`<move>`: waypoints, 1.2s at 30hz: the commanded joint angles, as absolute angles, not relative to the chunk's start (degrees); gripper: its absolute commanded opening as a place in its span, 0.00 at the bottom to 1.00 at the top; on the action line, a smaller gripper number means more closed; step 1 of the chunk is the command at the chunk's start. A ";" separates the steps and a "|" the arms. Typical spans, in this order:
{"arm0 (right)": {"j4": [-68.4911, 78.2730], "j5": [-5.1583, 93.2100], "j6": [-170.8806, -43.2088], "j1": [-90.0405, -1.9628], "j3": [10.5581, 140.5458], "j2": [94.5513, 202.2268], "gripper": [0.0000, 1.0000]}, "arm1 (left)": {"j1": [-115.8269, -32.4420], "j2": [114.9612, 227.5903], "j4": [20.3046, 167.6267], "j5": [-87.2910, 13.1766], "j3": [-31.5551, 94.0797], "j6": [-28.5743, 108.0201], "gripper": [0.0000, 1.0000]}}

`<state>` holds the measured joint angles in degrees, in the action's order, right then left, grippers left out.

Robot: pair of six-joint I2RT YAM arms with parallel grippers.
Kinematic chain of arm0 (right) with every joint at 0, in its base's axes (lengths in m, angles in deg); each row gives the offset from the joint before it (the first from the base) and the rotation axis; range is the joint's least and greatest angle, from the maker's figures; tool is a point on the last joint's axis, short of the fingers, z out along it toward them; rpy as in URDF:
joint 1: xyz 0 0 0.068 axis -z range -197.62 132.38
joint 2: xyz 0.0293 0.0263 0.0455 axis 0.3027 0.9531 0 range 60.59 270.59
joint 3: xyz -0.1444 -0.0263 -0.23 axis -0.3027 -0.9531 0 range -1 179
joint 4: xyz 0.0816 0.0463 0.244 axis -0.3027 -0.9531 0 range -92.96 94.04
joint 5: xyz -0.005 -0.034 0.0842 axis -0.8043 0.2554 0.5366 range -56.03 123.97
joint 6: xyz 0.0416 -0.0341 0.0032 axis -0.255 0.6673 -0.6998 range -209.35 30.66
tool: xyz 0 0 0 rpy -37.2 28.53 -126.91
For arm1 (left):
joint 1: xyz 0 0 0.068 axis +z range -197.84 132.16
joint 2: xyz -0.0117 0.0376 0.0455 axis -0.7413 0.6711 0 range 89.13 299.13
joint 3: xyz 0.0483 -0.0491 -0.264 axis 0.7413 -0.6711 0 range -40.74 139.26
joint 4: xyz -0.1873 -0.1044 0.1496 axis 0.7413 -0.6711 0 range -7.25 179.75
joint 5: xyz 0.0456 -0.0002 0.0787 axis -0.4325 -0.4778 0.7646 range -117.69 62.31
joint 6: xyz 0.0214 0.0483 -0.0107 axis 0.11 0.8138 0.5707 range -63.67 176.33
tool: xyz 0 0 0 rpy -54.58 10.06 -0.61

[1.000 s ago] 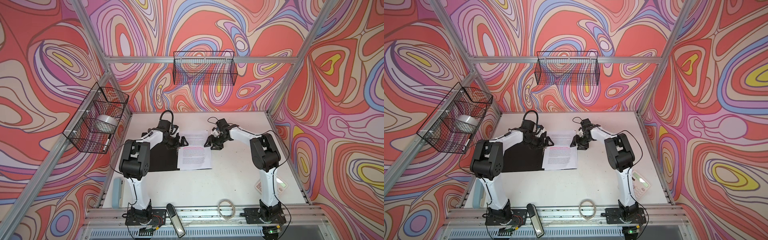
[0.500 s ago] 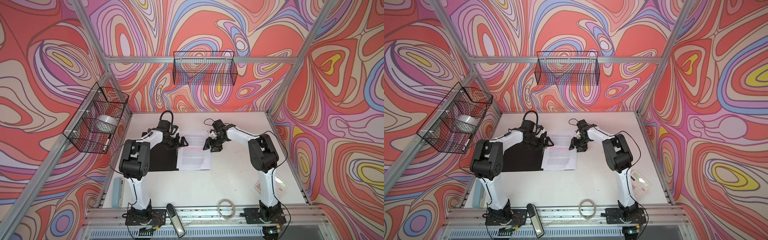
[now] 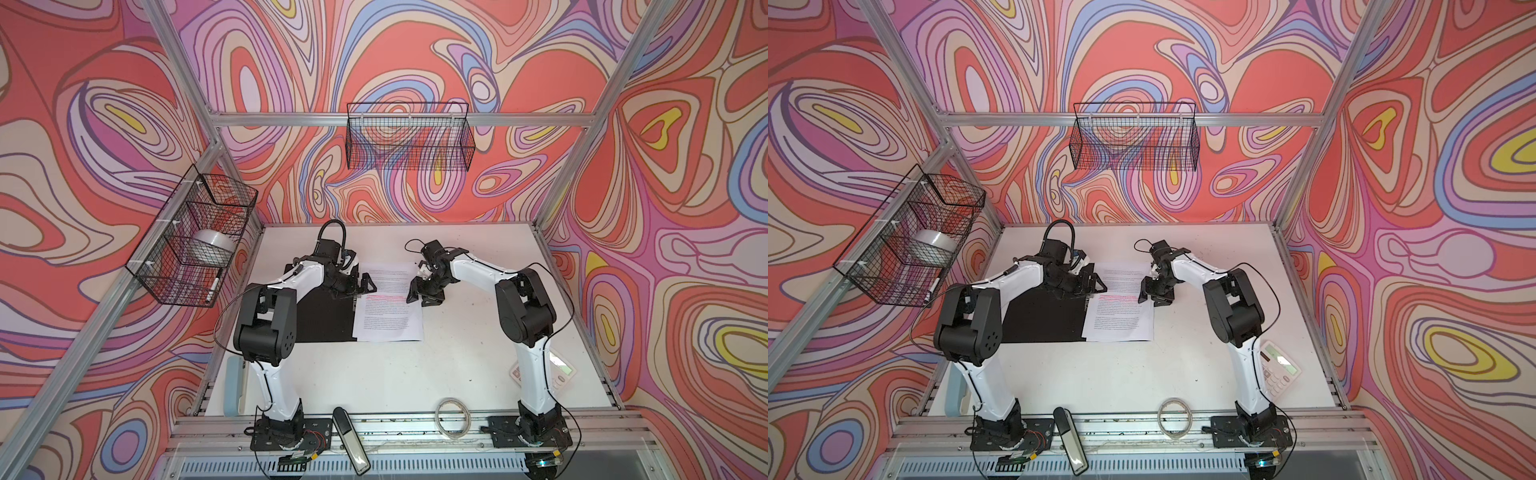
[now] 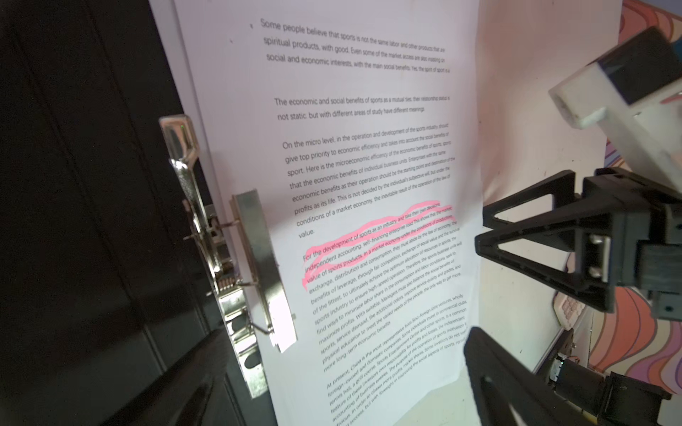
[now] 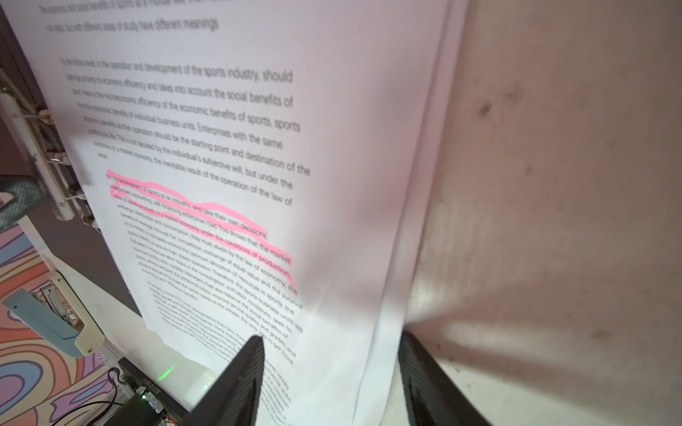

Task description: Put the files into the folder

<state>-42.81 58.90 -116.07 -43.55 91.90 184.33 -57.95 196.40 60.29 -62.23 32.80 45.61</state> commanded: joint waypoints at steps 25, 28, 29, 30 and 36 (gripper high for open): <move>-42.11 59.49 -117.03 -45.89 87.85 179.09 0.63 | -57.86 195.24 58.45 -60.83 29.23 46.40 1.00; -41.66 60.08 -117.18 -46.17 87.77 178.81 0.63 | -57.86 195.12 58.53 -61.13 28.96 46.31 1.00; -41.42 60.49 -117.21 -46.27 87.85 178.89 0.63 | -57.86 195.16 58.54 -61.26 28.87 46.31 1.00; -41.15 60.90 -117.32 -46.40 88.01 179.10 0.63 | -57.86 195.20 58.48 -61.43 28.87 46.31 1.00; -41.49 60.74 -117.03 -46.71 89.35 180.46 0.63 | -57.86 195.33 58.43 -61.87 28.78 46.30 1.00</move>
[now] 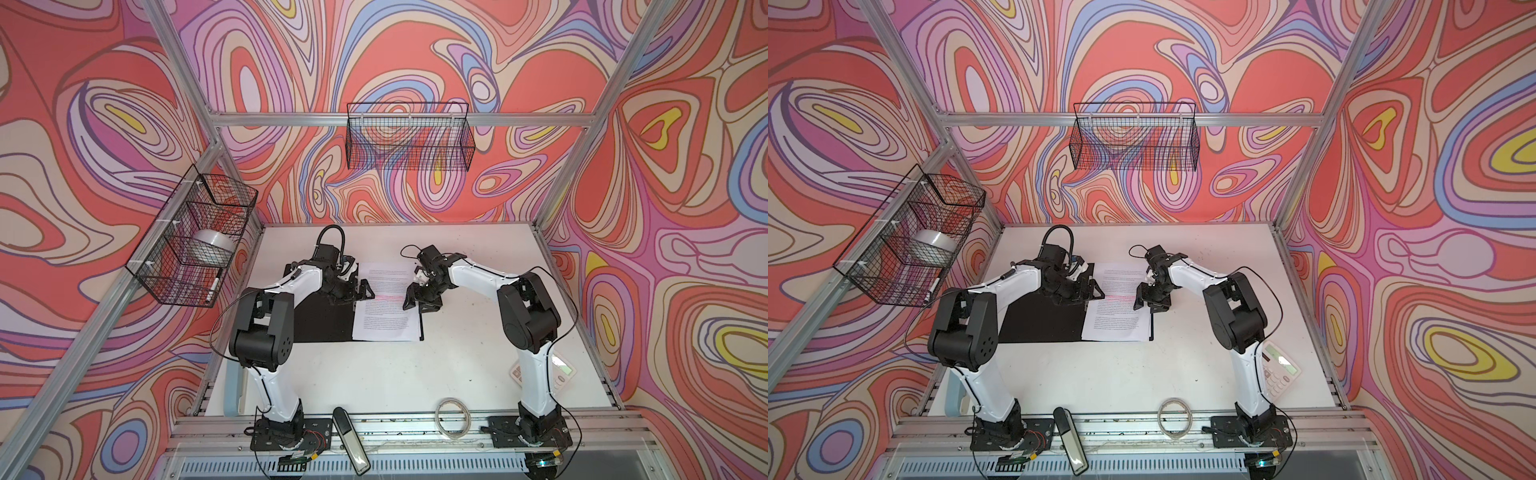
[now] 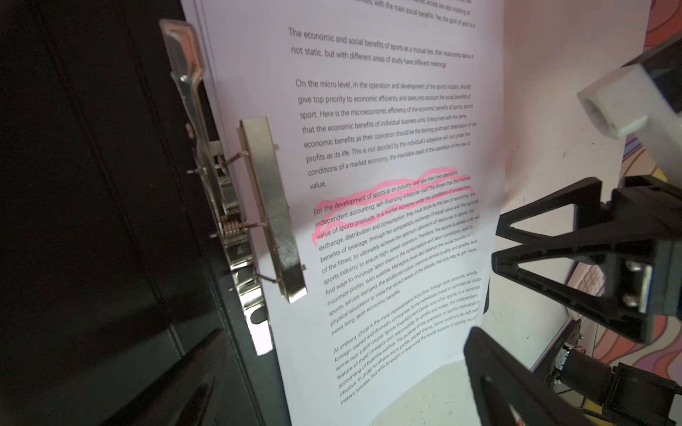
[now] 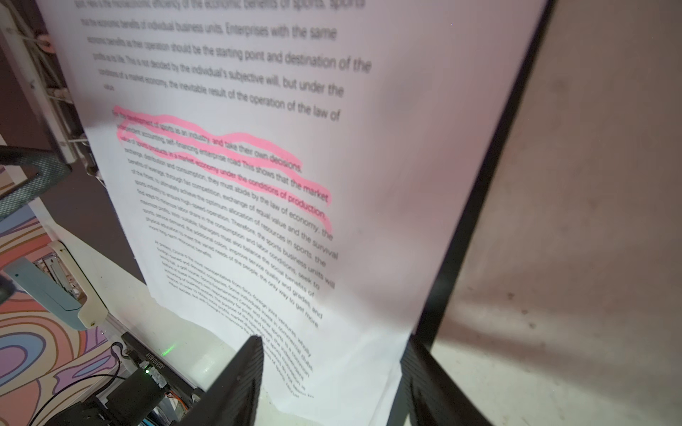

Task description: Put the files into the folder

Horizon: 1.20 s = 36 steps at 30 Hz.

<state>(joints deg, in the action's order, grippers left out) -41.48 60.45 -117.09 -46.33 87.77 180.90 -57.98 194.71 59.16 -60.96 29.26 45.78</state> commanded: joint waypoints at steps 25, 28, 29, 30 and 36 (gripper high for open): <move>-43.31 52.08 -110.58 -40.50 108.21 189.32 0.66 | -56.28 188.85 53.20 -55.93 33.18 49.06 1.00; -42.76 52.12 -109.81 -39.95 110.97 191.83 0.65 | -55.94 190.46 54.23 -55.48 33.31 48.64 1.00; -42.89 52.00 -109.66 -39.84 111.90 192.70 0.66 | -55.80 191.21 54.18 -55.38 33.72 48.40 1.00; -43.11 51.99 -109.40 -39.85 112.70 193.43 0.66 | -55.67 191.91 54.15 -55.37 34.02 48.17 1.00; -42.90 52.76 -108.73 -39.85 115.23 196.68 0.66 | -54.90 194.85 56.28 -54.93 34.75 47.67 1.00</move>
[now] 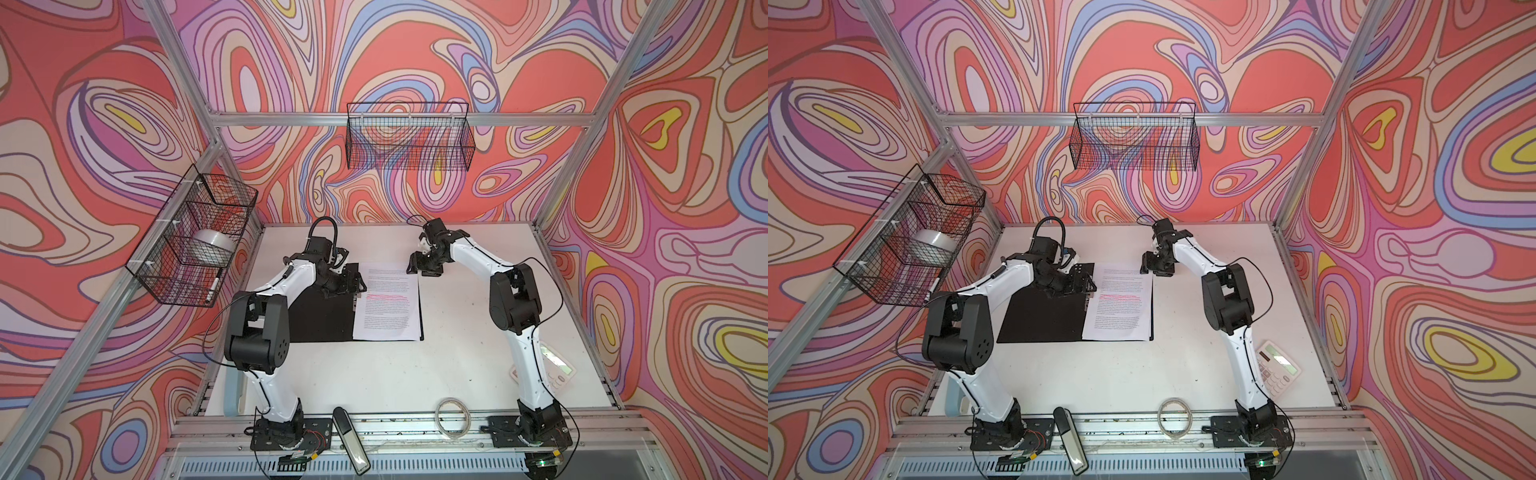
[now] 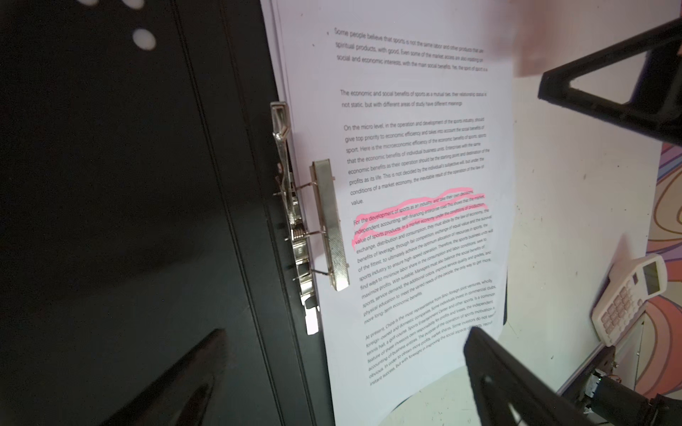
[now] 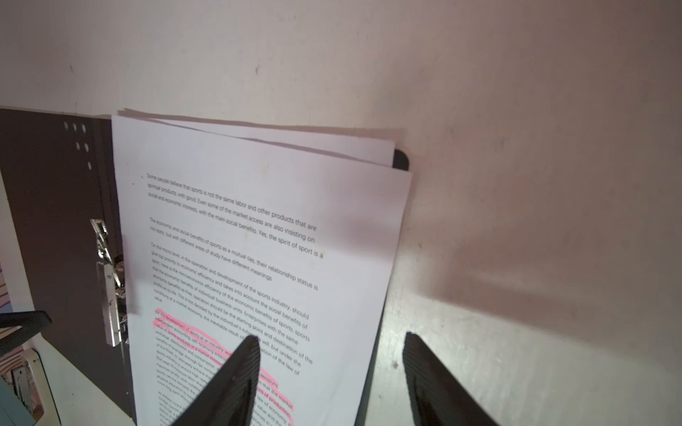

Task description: Put the files into the folder

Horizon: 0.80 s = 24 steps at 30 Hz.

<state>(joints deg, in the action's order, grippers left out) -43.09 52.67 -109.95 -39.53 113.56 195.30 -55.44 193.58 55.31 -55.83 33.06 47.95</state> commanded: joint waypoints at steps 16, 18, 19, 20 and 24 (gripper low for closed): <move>-45.53 54.00 -107.01 -39.88 119.12 200.52 0.66 | -54.26 201.08 57.93 -58.29 36.81 47.42 1.00; -45.86 54.65 -107.10 -39.98 120.11 200.98 0.66 | -54.26 201.84 57.99 -59.47 37.04 47.02 1.00; -46.20 54.89 -107.00 -40.10 120.71 201.35 0.66 | -54.26 202.20 58.06 -59.99 37.18 46.78 1.00; -46.45 54.76 -107.01 -40.20 121.25 201.59 0.66 | -54.26 202.40 58.25 -60.37 37.22 46.62 1.00; -47.87 55.02 -106.44 -40.73 124.05 203.29 0.66 | -54.26 203.33 58.63 -61.55 37.87 46.14 1.00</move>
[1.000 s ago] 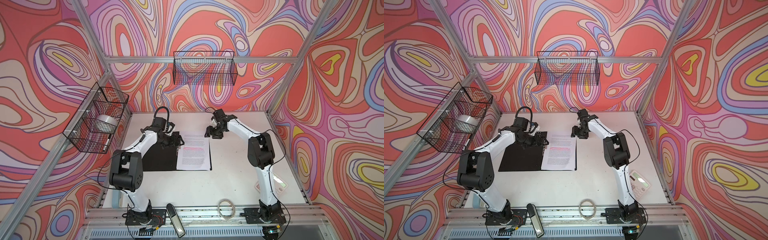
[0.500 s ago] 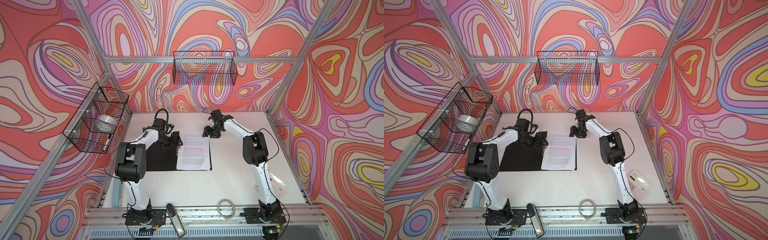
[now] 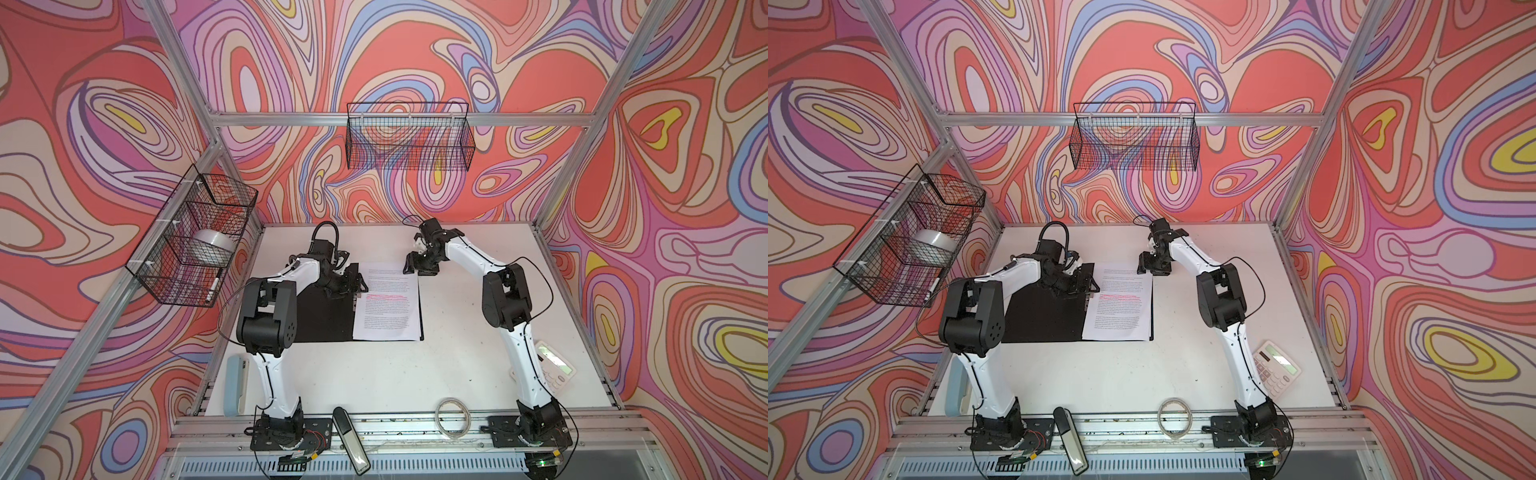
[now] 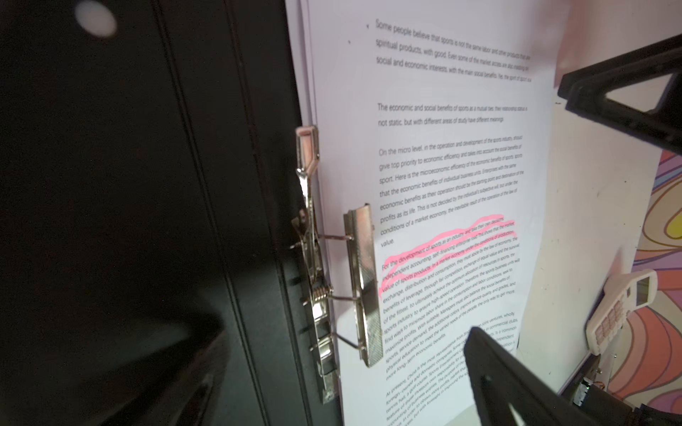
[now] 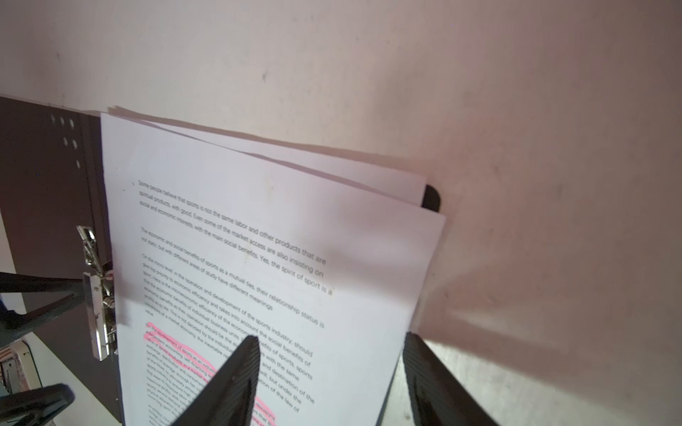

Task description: Put the files into the folder

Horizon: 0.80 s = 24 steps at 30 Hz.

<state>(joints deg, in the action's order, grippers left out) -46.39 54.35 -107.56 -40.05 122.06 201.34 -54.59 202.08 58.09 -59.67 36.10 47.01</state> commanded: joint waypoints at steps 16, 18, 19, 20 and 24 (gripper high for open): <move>-43.52 46.37 -107.28 -41.35 121.67 197.51 0.67 | -54.26 204.63 57.63 -62.53 39.33 47.10 1.00; -43.51 43.88 -107.84 -41.09 122.06 197.38 0.68 | -54.26 204.53 57.67 -62.57 39.24 47.27 1.00; -43.51 43.28 -107.95 -40.95 122.29 197.51 0.68 | -54.25 204.46 57.73 -62.66 39.24 47.27 1.00; -43.34 43.20 -108.17 -40.83 122.59 197.82 0.68 | -54.26 204.49 57.64 -62.81 39.24 47.27 1.00; -43.24 43.99 -109.05 -40.38 124.20 199.91 0.68 | -54.26 205.04 56.67 -63.46 39.93 47.78 1.00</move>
